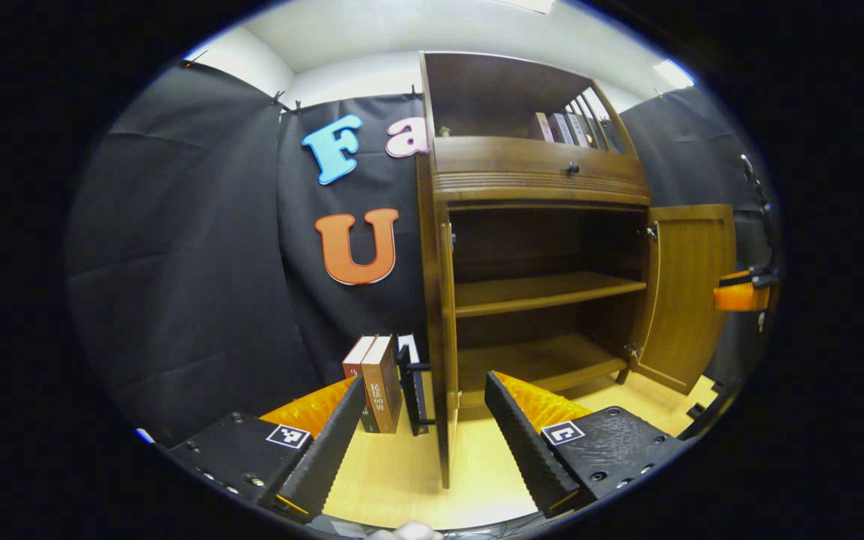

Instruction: Open the right door of the double-door shoe cabinet with the right hand, and open the left door with the left hand.

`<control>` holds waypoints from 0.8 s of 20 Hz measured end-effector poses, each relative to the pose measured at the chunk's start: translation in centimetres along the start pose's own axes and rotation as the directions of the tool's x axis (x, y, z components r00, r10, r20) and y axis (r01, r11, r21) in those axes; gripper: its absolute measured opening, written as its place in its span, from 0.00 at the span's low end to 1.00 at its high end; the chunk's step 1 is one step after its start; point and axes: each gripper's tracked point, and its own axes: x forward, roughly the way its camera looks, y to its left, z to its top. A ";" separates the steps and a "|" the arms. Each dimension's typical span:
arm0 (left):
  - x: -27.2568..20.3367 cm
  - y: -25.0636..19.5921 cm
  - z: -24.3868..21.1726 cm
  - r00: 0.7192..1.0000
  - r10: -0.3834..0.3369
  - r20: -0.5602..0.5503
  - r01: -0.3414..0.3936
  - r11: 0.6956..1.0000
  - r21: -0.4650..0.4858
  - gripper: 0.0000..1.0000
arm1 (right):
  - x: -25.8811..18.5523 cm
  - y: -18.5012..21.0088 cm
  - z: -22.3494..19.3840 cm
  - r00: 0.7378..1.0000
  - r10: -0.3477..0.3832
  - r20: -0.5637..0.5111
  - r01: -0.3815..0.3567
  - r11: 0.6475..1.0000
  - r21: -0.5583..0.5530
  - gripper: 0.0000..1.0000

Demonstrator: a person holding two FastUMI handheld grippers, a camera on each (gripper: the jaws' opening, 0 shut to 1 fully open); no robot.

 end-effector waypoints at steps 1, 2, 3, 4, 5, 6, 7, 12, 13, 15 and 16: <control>-0.2 -0.7 1.2 1.000 0.011 0.010 -0.010 0.999 -0.030 0.96 | 0.0 -0.1 0.2 1.000 0.000 0.005 0.000 1.000 0.001 1.00; -0.4 -1.4 2.3 0.999 0.023 0.022 -0.021 0.998 -0.058 0.96 | 0.0 -0.1 0.3 1.000 -0.001 0.010 0.001 1.000 0.002 1.00; -0.5 -2.2 3.6 0.999 0.027 0.045 -0.024 0.997 -0.069 0.96 | 0.0 -0.2 0.6 1.000 -0.004 0.015 0.003 1.000 0.004 1.00; -0.6 -2.8 4.5 0.997 0.042 0.057 -0.038 0.997 -0.063 0.96 | -0.1 -0.3 0.7 1.000 -0.007 0.018 0.007 1.000 0.004 1.00; -0.4 -3.2 5.3 0.996 0.052 0.070 -0.049 0.998 -0.048 0.96 | -0.2 -0.5 0.8 1.000 -0.013 0.022 0.013 1.000 0.004 1.00; -0.2 -3.9 5.9 0.995 0.055 0.080 -0.052 0.998 -0.034 1.00 | -0.2 -0.7 1.0 0.999 -0.020 0.028 0.020 1.000 0.003 1.00; 0.1 -4.9 6.6 0.995 0.045 0.092 -0.042 0.999 -0.034 0.96 | -0.3 -0.9 1.4 0.999 -0.028 0.035 0.028 1.000 0.003 1.00; 1.8 -12.0 7.2 0.992 -0.061 0.106 0.066 0.997 -0.042 0.95 | -0.8 -2.3 2.4 0.994 -0.082 0.072 0.080 0.997 0.022 1.00; 2.1 -13.3 6.7 0.992 -0.082 0.094 0.087 0.995 -0.050 0.95 | -1.0 -2.7 2.6 0.993 -0.095 0.077 0.093 0.995 0.026 0.97; 2.6 -15.0 6.0 0.991 -0.102 0.080 0.106 0.993 -0.048 0.95 | -1.5 -3.5 3.0 0.988 -0.124 0.087 0.121 0.992 0.038 1.00; 2.8 -15.5 5.6 0.992 -0.101 0.080 0.104 0.994 -0.034 0.94 | -1.8 -4.3 3.0 0.986 -0.142 0.092 0.139 0.989 0.044 1.00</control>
